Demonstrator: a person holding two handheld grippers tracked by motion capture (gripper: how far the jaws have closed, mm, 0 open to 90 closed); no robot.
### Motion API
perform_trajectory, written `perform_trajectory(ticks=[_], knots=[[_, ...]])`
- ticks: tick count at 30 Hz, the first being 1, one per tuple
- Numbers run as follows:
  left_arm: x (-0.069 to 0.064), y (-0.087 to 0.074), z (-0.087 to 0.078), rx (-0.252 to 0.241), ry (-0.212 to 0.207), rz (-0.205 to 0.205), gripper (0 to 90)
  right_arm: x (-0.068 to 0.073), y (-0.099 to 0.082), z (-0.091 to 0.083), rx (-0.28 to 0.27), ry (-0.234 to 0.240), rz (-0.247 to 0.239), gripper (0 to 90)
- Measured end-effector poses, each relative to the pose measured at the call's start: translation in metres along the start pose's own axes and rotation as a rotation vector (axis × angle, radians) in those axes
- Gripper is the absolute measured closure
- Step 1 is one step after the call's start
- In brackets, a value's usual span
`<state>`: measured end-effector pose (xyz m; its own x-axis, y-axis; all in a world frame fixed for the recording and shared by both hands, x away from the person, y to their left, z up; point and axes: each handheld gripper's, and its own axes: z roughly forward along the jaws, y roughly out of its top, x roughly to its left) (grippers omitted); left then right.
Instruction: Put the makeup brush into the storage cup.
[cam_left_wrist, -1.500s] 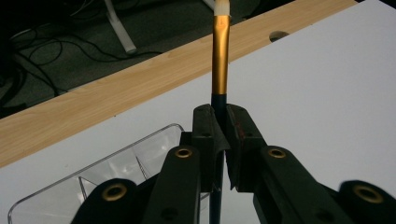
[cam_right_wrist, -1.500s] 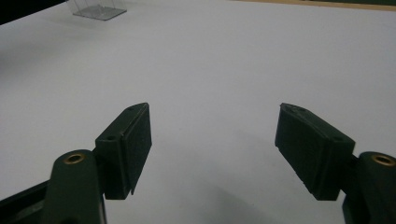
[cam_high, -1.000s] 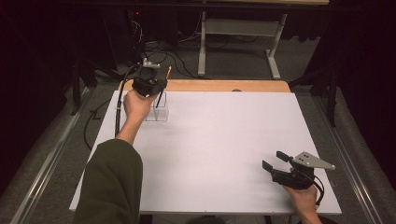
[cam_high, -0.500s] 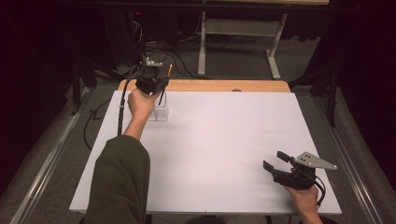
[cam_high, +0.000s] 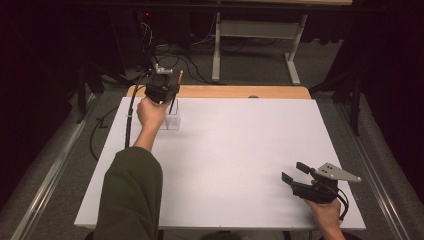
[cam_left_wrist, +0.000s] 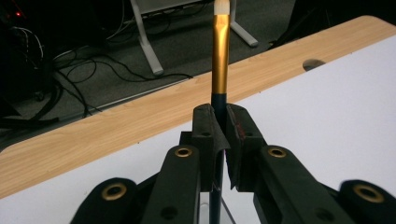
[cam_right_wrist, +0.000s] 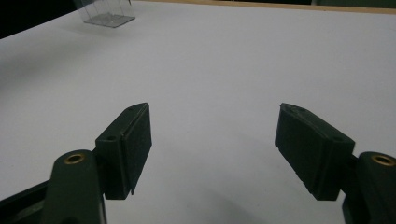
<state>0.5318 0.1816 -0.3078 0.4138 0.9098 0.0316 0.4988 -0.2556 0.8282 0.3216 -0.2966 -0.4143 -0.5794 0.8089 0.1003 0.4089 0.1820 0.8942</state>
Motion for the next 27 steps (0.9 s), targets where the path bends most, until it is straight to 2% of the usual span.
perform_trajectory(ticks=[27], knots=[[-0.001, -0.016, 0.002, 0.025, -0.026, -0.002, 82.4, 0.001, 0.000, 0.003, 0.012, 0.001, -0.011, 29.0]])
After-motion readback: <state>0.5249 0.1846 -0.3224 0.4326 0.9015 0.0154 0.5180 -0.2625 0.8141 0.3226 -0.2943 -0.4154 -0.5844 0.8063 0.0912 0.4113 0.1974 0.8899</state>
